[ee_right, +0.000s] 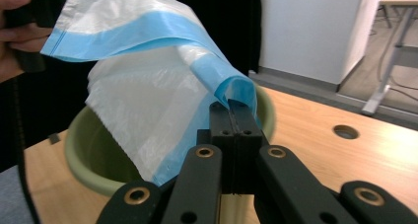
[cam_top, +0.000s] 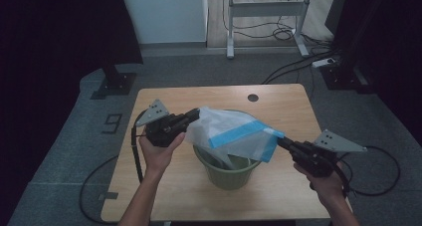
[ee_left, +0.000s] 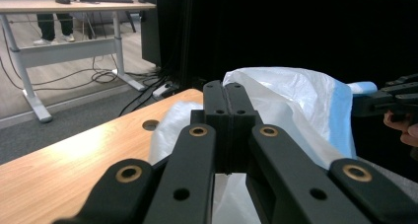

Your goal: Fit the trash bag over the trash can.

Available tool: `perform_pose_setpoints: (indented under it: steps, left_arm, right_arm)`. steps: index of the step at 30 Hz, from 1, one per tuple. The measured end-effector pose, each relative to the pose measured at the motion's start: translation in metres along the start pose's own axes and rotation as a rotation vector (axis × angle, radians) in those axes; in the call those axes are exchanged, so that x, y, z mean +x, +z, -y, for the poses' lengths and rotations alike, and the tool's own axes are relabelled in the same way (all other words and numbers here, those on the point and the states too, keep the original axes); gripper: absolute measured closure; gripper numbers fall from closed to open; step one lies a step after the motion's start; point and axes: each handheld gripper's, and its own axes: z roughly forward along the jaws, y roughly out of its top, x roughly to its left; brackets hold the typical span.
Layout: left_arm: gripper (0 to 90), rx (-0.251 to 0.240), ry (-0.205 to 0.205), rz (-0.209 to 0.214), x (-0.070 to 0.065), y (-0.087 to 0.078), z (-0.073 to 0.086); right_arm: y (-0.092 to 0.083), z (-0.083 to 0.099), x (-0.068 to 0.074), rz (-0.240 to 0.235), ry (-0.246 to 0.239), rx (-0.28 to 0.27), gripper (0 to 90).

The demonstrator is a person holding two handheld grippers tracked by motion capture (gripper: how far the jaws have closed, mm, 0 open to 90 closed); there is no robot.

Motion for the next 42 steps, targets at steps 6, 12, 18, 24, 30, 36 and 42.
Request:
perform_pose_setpoints:
  steps: [6,12,18,24,30,36,42]
  left_arm:
    - [90.0,-0.007,-0.004,0.011,-0.001,0.001,0.0]
    - [90.0,-0.008,-0.014,0.012,0.001,0.001,0.005]
    - [90.0,0.002,-0.043,0.008,0.012,-0.005,0.016]
    - [90.0,-0.008,-0.085,0.021,0.023,-0.022,0.027]
    - [90.0,0.008,-0.087,0.037,0.023,-0.025,0.036]
    - [90.0,0.026,-0.102,0.065,0.021,-0.025,0.043]
    - [90.0,0.049,-0.097,0.069,0.017,-0.03,0.05]
  right_arm:
    - [-0.01,-0.005,-0.015,0.067,0.015,-0.02,89.3]
    - [-0.019,-0.009,-0.023,0.107,0.017,-0.031,89.3]
    - [-0.022,-0.007,-0.03,0.12,0.028,-0.023,89.3]
    - [-0.025,-0.001,-0.039,0.145,0.041,-0.012,89.3]
    - [-0.027,-0.004,-0.046,0.176,0.055,-0.024,89.3]
    - [-0.025,-0.007,-0.046,0.175,0.055,-0.028,89.3]
    - [-0.014,-0.004,-0.04,0.157,0.039,-0.011,89.3]
